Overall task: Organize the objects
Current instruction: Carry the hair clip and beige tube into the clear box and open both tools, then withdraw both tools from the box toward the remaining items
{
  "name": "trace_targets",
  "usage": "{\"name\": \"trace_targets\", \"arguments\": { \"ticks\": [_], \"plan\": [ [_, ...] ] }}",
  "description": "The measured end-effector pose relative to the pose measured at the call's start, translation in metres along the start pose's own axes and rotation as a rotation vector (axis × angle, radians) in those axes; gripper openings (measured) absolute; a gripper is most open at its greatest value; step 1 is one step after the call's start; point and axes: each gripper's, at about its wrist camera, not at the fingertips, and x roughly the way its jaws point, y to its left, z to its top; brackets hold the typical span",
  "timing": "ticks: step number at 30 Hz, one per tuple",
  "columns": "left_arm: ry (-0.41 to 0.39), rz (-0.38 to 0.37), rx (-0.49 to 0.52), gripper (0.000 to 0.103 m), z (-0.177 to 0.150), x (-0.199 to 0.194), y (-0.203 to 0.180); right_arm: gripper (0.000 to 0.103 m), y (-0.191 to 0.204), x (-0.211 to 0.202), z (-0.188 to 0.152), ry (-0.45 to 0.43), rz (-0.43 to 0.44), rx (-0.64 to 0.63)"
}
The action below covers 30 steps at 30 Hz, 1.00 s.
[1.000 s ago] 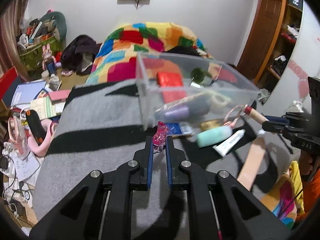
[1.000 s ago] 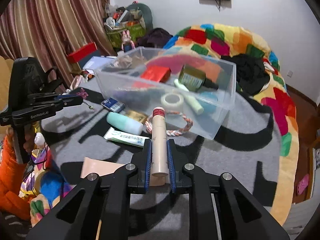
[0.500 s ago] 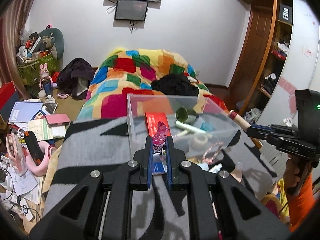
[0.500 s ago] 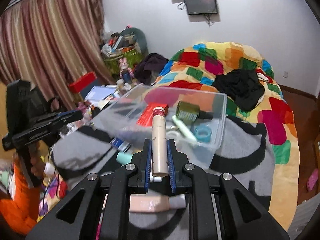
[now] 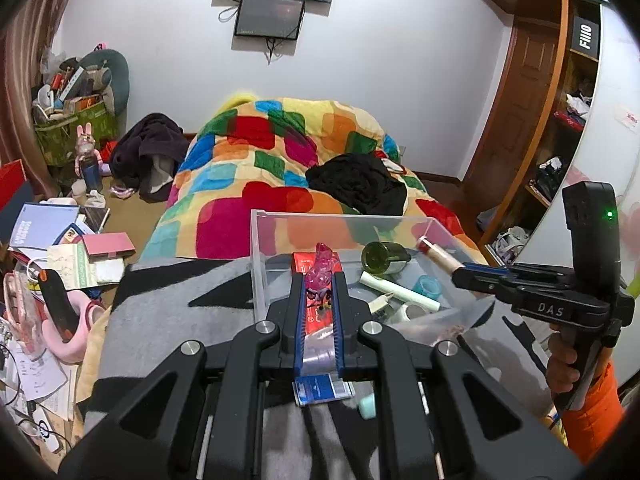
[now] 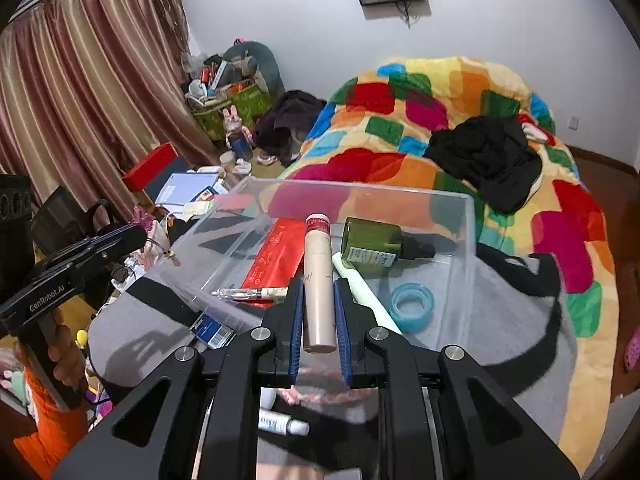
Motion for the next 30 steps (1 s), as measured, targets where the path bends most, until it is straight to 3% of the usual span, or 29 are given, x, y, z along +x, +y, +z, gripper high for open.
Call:
{"name": "trace_targets", "arguments": {
  "ticks": [9, 17, 18, 20, 30],
  "plan": [
    [0.090, -0.005, 0.001, 0.011, 0.000, 0.041, -0.001, 0.014, 0.006, 0.035, 0.001, 0.067, -0.035, -0.037],
    [0.115, -0.004, 0.027, 0.013, -0.007, 0.049, -0.009, 0.014, 0.009, 0.036, -0.003, 0.077, -0.090, -0.077],
    [0.116, -0.009, 0.026, 0.015, -0.007, 0.048, -0.009, 0.015, 0.009, 0.035, -0.003, 0.078, -0.098, -0.082],
    [0.110, -0.015, 0.020, 0.028, -0.007, 0.043, -0.009, 0.021, 0.010, 0.030, -0.003, 0.071, -0.097, -0.086],
    [0.049, -0.015, 0.072, 0.052, -0.016, 0.009, -0.025, 0.044, 0.014, -0.019, -0.015, -0.030, -0.131, -0.099]
  ]
}}
